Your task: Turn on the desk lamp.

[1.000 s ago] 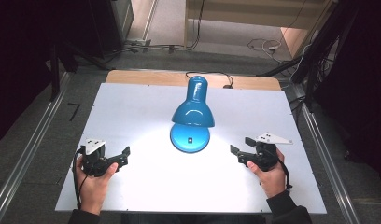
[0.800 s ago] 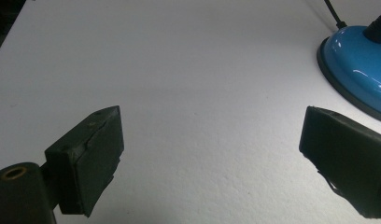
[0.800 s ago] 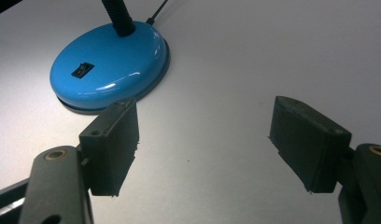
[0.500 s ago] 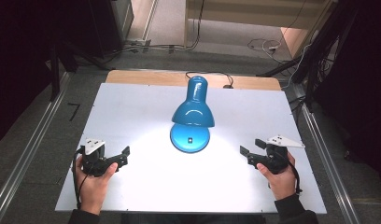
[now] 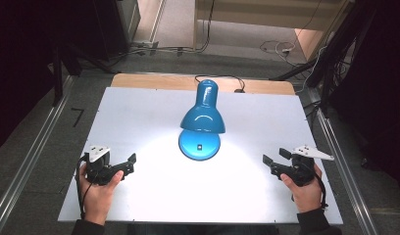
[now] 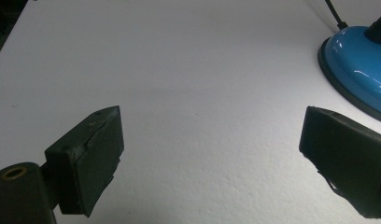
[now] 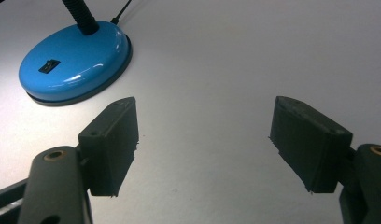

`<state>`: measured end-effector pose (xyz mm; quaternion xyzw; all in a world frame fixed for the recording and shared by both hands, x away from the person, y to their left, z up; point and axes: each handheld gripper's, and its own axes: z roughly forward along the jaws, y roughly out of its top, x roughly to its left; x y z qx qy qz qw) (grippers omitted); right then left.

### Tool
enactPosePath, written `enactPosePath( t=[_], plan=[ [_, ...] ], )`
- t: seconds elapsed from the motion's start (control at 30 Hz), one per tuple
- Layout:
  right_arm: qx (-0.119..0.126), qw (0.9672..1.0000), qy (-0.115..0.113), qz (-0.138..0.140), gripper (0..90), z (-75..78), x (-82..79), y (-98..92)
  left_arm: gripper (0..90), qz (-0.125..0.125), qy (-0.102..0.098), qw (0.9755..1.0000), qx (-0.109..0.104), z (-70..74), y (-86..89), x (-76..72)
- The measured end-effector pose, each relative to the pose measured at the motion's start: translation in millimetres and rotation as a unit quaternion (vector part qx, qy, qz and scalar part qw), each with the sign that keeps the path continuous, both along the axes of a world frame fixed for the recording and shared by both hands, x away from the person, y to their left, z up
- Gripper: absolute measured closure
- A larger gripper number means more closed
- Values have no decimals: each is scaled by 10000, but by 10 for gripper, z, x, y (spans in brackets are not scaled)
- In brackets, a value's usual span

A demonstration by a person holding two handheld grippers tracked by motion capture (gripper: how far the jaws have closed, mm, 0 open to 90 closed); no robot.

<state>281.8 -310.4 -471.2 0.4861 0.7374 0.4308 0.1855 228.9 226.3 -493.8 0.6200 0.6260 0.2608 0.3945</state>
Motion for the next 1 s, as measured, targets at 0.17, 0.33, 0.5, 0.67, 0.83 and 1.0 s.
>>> enactPosePath(
  t=[0.17,0.33,0.5,0.67,0.83,1.0],
  plan=[
    [-6,9999,-33,-102,221,16,-33,-105,67,-3,4,10000,-16,-2,5,0],
    [22,9998,-6,-188,221,16,-56,-192,67,4,18,10000,-50,-5,12,5],
    [-5,9998,23,-198,220,-6,-77,-227,67,13,31,10000,-57,-6,11,7],
    [-4,9997,-9,-262,221,6,-105,-286,67,9,30,10000,-57,-8,17,6],
    [-70,9994,-9,-350,219,-3,-114,-353,67,24,32,10000,-55,-8,20,7],
    [-106,9991,-50,-418,216,4,-133,-402,67,25,33,10000,-52,-7,23,6]
  ],
)
